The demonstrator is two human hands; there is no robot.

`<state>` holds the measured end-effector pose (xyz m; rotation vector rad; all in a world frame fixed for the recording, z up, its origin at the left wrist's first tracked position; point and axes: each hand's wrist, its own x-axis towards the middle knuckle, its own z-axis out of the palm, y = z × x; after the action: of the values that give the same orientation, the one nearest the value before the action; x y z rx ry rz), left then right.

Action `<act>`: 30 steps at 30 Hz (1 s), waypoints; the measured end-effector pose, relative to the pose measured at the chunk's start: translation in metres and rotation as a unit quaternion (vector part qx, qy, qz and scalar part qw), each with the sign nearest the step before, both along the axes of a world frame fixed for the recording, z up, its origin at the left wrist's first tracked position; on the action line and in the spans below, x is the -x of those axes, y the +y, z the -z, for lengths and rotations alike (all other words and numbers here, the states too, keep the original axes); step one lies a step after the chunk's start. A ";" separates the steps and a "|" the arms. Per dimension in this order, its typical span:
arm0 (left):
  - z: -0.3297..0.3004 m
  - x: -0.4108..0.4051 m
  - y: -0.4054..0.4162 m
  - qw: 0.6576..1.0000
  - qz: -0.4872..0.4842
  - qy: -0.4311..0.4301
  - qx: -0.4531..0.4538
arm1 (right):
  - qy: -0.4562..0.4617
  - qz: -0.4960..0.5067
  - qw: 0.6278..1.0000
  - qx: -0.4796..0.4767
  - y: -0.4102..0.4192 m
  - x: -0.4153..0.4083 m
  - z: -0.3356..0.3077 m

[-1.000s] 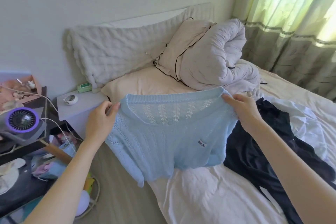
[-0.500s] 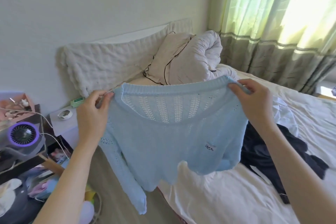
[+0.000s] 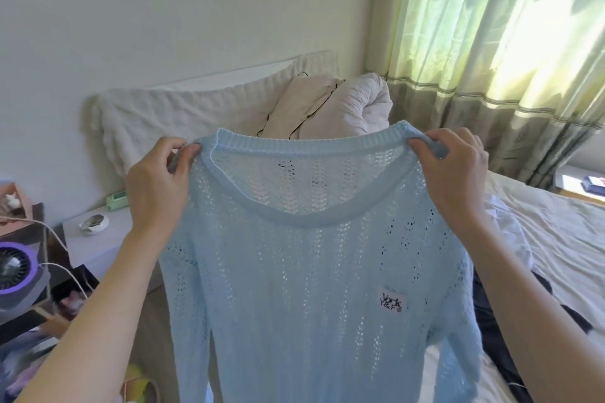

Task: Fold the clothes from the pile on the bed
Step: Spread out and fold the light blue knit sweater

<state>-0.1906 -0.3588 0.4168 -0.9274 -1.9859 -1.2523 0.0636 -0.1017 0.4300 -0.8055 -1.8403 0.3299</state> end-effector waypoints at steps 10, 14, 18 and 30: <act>0.126 0.174 0.150 0.979 -0.029 -0.069 0.191 | -0.154 0.005 0.987 0.047 0.163 0.181 0.131; 0.219 0.247 0.221 0.954 -0.040 -0.116 0.275 | -0.239 -0.020 0.966 0.098 0.236 0.262 0.229; 0.312 0.306 0.284 0.938 -0.070 -0.114 0.318 | -0.304 -0.040 0.943 0.127 0.292 0.324 0.330; 0.492 0.393 0.384 0.912 -0.087 -0.132 0.378 | -0.301 -0.009 0.907 0.294 0.371 0.416 0.513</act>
<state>-0.5839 0.0248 -0.0752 -0.9120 -2.7798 -0.4998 -0.3524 0.2696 -0.0826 -1.4260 -2.3582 0.7330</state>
